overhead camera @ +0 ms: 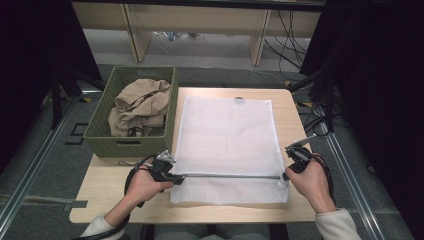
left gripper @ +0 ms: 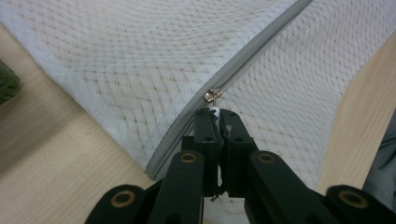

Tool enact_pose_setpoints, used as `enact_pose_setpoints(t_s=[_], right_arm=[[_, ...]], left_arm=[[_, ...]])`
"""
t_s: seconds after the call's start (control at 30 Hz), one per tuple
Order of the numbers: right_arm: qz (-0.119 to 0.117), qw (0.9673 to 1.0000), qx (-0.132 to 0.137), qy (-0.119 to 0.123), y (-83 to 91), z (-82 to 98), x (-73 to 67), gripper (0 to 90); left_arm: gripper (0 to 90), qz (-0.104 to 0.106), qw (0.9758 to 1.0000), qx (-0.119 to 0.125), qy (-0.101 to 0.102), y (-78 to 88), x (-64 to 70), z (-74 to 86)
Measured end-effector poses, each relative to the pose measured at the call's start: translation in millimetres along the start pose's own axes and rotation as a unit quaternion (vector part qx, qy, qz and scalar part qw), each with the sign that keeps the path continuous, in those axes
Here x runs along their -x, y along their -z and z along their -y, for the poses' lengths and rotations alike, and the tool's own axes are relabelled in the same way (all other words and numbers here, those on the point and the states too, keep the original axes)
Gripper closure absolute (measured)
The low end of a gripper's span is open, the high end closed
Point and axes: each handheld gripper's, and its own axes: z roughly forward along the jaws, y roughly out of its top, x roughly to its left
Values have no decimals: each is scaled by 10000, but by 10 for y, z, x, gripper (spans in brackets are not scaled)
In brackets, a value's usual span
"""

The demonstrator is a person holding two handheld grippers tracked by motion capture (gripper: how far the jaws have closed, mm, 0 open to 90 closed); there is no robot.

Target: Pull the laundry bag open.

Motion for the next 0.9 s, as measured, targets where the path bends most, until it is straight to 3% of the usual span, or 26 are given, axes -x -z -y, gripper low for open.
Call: enact_pose_setpoints(t_s=[0.07, 0.1, 0.13, 0.17, 0.23, 0.27, 0.33, 0.37, 0.4, 0.43, 0.47, 0.5, 0.53, 0.57, 0.6, 0.63, 0.67, 0.7, 0.73, 0.77, 0.83, 0.87, 0.9], right_arm=[[-44, 10000, 13, 16, -3, 2, 3, 861], [1, 10000, -18, 6, -3, 0, -5, 861], [1, 10000, -18, 6, -3, 0, -5, 861], [-8, 10000, -28, 9, -3, -1, -5, 861], [-7, 10000, -26, -3, -4, 1, -5, 862], [-33, 10000, -12, 32, -4, 2, 4, 862], [-15, 10000, -11, -10, -2, 3, 0, 861], [-21, 10000, -15, 5, -5, 4, 3, 862], [1, 9996, 125, 257, -27, 2, 35, 862], [-22, 10000, -38, 82, -13, 3, 11, 862], [-24, 9998, 90, 148, -30, 6, 22, 862], [2, 10000, -49, -18, -18, 5, -2, 862], [-4, 10000, -16, -14, -23, 7, 0, 862], [4, 10000, -54, -6, -22, 5, 2, 862], [12, 10000, -33, -6, -24, 4, 7, 862], [15, 10000, -25, -25, -21, 3, 9, 862], [-13, 9997, -65, -225, -12, 6, -19, 862], [37, 10000, -1, -53, -19, 1, 25, 862], [37, 10000, -1, -53, -19, 1, 25, 862], [40, 9997, -60, -239, -10, 3, 9, 862], [51, 9997, -46, -252, -10, 5, 10, 862], [50, 10000, 8, -54, -20, -1, 54, 862], [50, 10000, 8, -54, -20, -1, 54, 862]], left_arm=[[867, -11, 10000, 23, 58, -1, 5, 7], [867, 12, 9989, 304, 356, -37, 44, 12], [867, -30, 9992, 252, 318, -32, 33, 13], [867, -39, 10000, 27, 76, 4, -3, 14], [866, -27, 9999, 13, 128, 4, -10, 21], [866, -72, 9991, 185, 365, -16, 20, 28], [867, -57, 9993, 171, 321, -5, 3, 36], [867, -72, 9999, -66, 97, 28, -35, 37], [867, -74, 9998, -14, 170, 24, -27, 41], [867, -71, 9998, -7, 164, 26, -30, 43], [866, -79, 9998, -14, 180, 25, -35, 46], [866, -60, 9998, -15, 189, 25, -38, 49], [866, -76, 9998, -27, 192, 25, -36, 51], [867, -45, 9984, 247, 507, -12, 4, 56], [867, -33, 9984, 232, 517, -13, 0, 59], [867, -65, 9992, 119, 388, 5, -15, 60], [867, -83, 9998, -53, 193, 29, -44, 61], [866, -85, 9997, -44, 225, 30, -39, 64], [866, -91, 9997, -43, 222, 29, -41, 66], [867, -83, 9997, -57, 217, 31, -47, 71], [866, -106, 9997, -117, 167, 39, -59, 76], [867, -77, 9997, -83, 220, 38, -54, 81], [867, -83, 9997, -107, 198, 37, -59, 85]])
